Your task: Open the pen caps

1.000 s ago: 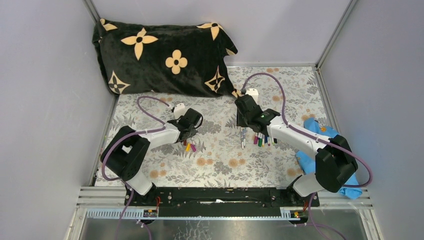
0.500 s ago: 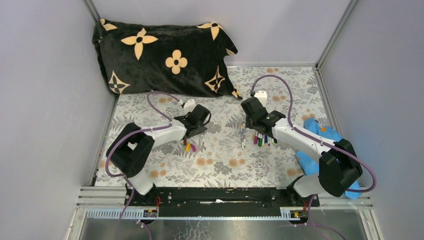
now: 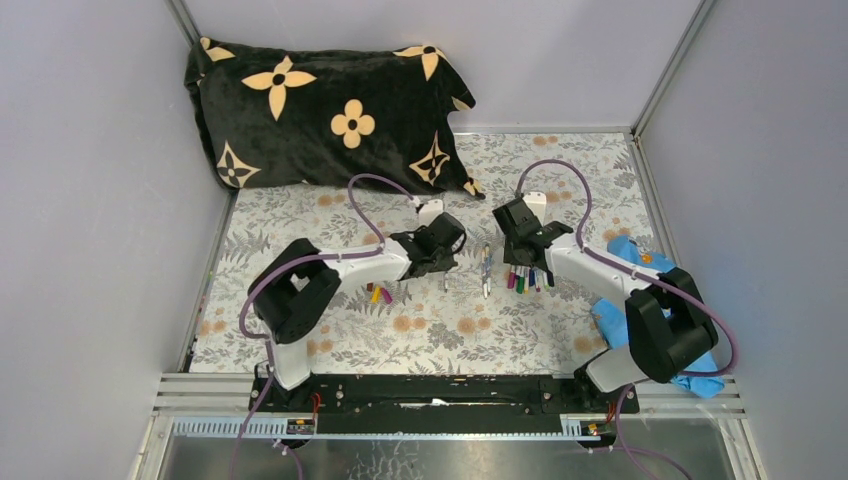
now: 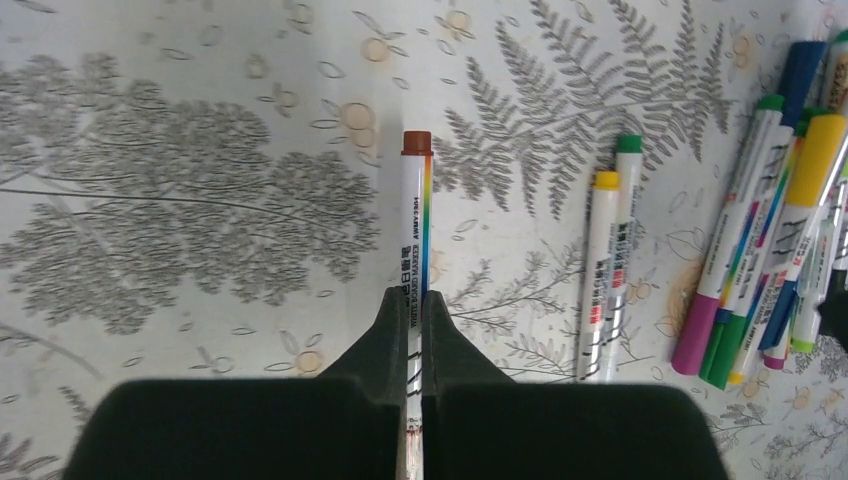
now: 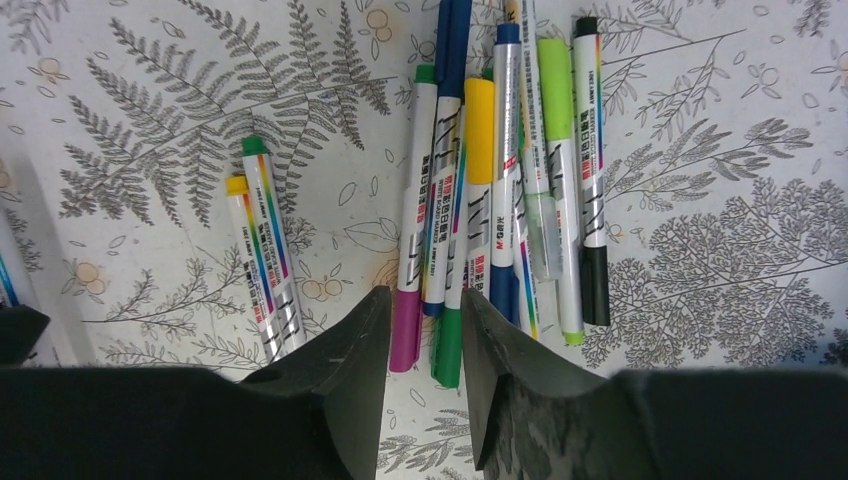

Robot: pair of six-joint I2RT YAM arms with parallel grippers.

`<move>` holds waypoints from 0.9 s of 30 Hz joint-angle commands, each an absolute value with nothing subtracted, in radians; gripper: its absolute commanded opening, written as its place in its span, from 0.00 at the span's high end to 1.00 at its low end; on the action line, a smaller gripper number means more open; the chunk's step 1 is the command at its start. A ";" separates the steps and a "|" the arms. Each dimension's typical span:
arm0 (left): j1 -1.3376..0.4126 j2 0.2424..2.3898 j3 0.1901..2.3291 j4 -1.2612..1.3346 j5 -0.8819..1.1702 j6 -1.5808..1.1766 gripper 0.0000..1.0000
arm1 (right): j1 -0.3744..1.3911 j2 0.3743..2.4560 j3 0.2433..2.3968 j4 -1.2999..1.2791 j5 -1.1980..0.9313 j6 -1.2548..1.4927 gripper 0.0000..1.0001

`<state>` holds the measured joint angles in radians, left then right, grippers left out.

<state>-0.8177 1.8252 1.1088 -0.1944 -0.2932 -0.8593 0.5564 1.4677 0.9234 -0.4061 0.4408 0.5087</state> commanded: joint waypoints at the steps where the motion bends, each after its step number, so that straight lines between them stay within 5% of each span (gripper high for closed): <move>1: -0.850 1.867 1.180 -0.168 -0.281 -0.833 1.00 | 0.532 1.504 0.922 -0.371 0.398 0.520 0.61; 27: -0.897 2.014 1.327 -0.170 -0.247 -0.897 1.00 | 0.450 1.685 1.000 -0.292 0.300 0.466 0.62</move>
<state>-0.8909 1.9999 1.2976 -0.1947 -0.2562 -0.8745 0.4637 1.6737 0.9512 -0.3107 0.3111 0.4812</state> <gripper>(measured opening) 0.022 0.383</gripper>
